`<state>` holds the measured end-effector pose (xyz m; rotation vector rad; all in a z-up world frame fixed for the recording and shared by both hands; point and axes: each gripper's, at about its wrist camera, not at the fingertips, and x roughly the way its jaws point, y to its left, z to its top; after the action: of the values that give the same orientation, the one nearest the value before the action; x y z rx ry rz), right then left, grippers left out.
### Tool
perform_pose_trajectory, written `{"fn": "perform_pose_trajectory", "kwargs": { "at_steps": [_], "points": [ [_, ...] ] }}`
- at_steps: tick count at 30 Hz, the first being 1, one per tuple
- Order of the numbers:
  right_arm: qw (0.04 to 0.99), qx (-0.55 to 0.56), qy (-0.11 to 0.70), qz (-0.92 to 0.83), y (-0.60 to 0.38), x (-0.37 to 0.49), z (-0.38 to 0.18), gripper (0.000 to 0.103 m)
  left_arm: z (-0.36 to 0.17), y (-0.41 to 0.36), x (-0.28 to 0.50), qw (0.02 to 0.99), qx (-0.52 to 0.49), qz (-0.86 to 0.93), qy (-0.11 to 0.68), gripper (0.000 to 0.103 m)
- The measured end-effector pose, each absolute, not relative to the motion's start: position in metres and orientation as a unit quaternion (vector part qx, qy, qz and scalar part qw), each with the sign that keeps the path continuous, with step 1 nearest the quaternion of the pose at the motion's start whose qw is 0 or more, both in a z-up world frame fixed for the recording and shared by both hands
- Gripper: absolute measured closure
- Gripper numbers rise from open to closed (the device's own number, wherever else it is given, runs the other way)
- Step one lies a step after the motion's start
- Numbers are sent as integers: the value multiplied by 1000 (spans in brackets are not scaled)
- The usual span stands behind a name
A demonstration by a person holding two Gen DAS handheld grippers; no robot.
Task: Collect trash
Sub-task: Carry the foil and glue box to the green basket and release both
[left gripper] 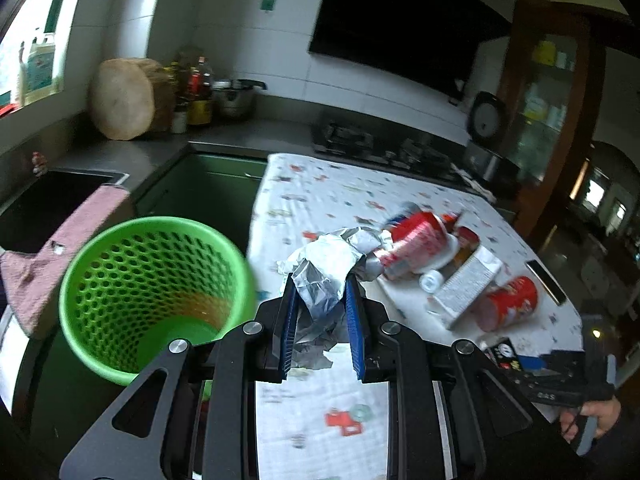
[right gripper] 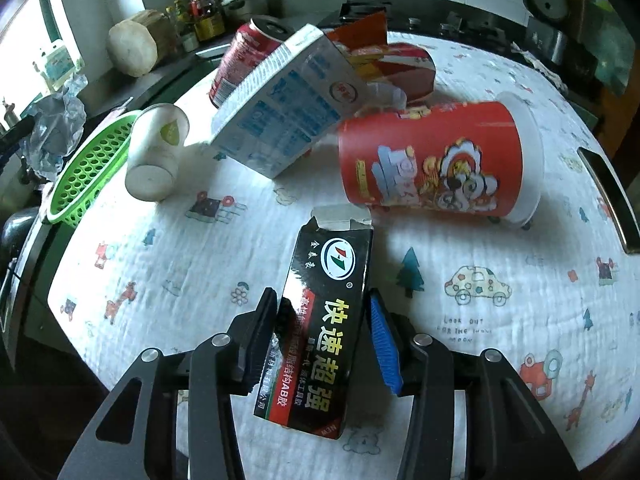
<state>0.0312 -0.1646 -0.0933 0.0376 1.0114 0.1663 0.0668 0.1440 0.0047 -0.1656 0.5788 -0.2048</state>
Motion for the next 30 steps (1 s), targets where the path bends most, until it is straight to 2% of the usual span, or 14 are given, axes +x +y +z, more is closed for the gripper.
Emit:
{"fn": "perform_pose_trajectory", "kwargs": {
  "at_steps": [7, 19, 21, 22, 23, 30],
  "points": [
    [874, 2, 468, 134, -145, 26, -75, 59, -1, 202, 98, 948, -98, -31, 301, 81],
    [865, 0, 440, 243, -92, 64, -30, 59, -59, 259, 155, 914, -131, 37, 382, 77],
    [861, -3, 436, 261, -78, 75, -23, 59, -64, 262, 159, 910, -136, 38, 391, 70],
    [859, -3, 435, 269, -71, 81, -19, 59, -66, 263, 160, 908, -137, 42, 394, 62],
    [858, -3, 434, 273, -66, 86, -17, 59, -67, 265, 160, 908, -135, 50, 394, 51],
    [838, -1, 438, 325, -8, 124, -6, 59, -60, 277, 144, 912, -144, 64, 380, 45]
  ]
}}
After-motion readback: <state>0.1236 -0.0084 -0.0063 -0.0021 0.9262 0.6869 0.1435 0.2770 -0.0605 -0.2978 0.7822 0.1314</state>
